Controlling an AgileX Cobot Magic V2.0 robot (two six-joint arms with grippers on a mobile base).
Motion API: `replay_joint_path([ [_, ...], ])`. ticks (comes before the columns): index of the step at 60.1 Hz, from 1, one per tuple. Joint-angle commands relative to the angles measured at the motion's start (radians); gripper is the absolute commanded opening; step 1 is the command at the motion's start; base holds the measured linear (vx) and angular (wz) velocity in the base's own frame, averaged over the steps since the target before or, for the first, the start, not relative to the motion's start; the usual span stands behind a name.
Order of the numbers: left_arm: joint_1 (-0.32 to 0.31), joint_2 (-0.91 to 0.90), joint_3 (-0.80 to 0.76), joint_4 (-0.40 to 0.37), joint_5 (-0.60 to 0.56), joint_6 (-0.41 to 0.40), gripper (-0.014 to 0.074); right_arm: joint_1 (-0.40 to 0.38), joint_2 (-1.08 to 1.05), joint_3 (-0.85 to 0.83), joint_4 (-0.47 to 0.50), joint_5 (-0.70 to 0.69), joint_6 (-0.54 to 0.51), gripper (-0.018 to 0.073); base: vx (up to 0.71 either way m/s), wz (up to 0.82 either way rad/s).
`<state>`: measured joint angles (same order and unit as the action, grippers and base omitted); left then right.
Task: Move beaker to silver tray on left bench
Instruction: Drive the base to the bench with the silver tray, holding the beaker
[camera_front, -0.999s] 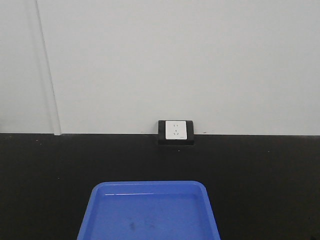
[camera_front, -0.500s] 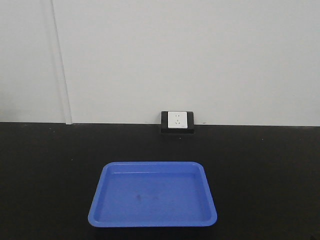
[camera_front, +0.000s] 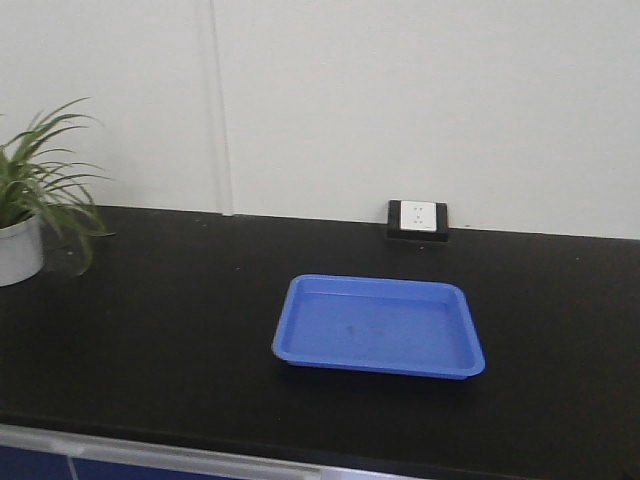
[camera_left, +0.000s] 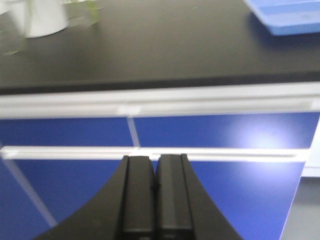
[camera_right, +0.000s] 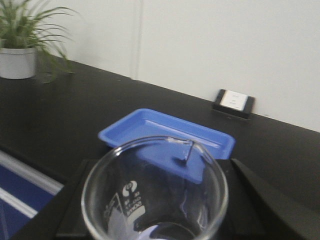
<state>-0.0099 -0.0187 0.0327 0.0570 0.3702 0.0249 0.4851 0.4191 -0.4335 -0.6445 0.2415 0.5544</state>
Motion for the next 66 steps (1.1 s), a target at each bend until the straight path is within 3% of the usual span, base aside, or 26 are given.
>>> replay_joint_path([
  [1, -0.006, -0.008, 0.02, -0.003, -0.076, -0.002, 0.0001, 0.0, 0.007, -0.03, -0.023, -0.066, -0.007, -0.0011, -0.33, 0.44],
  [66, -0.006, -0.008, 0.02, -0.003, -0.076, -0.002, 0.0001, 0.0, 0.007, -0.03, -0.023, -0.066, -0.007, -0.0011, -0.3, 0.56],
])
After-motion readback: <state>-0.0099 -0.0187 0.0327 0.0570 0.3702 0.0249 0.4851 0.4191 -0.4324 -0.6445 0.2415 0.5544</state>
